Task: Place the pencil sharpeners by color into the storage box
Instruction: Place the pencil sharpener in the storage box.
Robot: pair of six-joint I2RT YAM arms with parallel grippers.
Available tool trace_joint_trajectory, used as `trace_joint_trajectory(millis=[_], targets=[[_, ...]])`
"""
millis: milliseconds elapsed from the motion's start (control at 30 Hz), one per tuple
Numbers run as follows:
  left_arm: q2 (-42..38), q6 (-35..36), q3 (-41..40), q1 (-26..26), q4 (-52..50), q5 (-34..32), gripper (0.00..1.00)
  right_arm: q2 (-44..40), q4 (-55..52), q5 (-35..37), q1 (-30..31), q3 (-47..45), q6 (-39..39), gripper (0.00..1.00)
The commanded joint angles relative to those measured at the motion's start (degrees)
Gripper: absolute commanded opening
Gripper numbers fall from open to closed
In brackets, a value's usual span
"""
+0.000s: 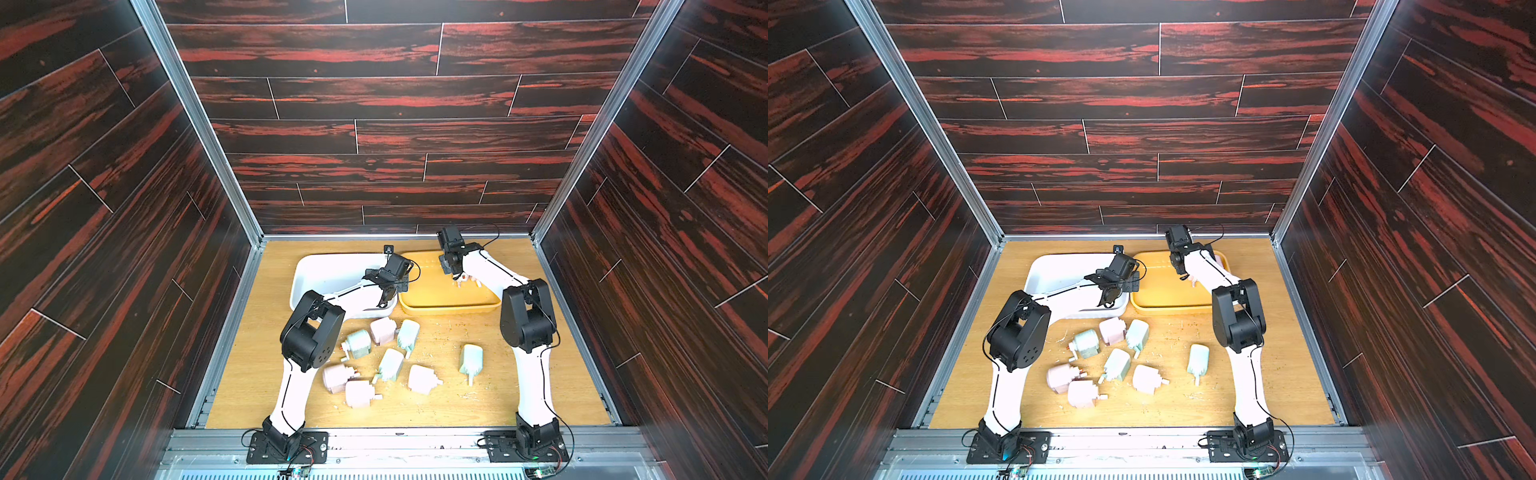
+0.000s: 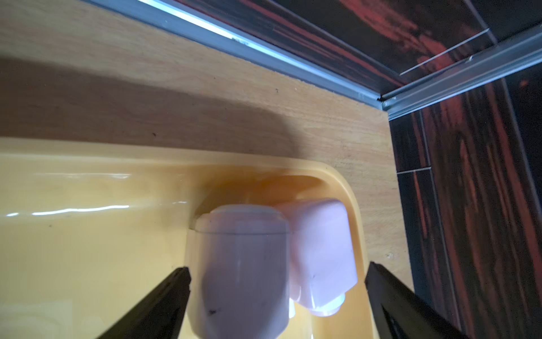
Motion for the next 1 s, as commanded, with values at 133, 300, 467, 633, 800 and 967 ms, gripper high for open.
trace_joint_trajectory(millis=[133,300,467,633,800,967], targets=[[0.11,-0.19,0.37,1.06,-2.36,-1.30,1.00,3.52,-1.08,1.98,0.26,2.02,-4.51,0.98],[0.31,-0.28,0.34,1.58,-2.53,-1.22,1.00,4.80,-0.75,5.36,0.21,2.37,-6.34,0.98],[0.05,-0.28,-0.31,2.08,-2.70,-1.19,1.00,5.90,-0.66,8.33,0.18,2.84,-7.21,0.98],[-0.22,-0.45,-0.83,2.55,-2.74,-1.31,1.00,5.95,-0.77,8.39,0.18,2.83,-7.58,0.98],[-0.35,-0.32,-0.35,2.65,-2.98,-0.64,1.00,5.70,-1.23,6.90,0.23,3.40,-6.90,0.98],[-1.15,-0.02,-0.68,2.61,-2.85,1.71,1.00,4.58,-2.14,5.39,0.26,3.99,-4.30,0.98]])
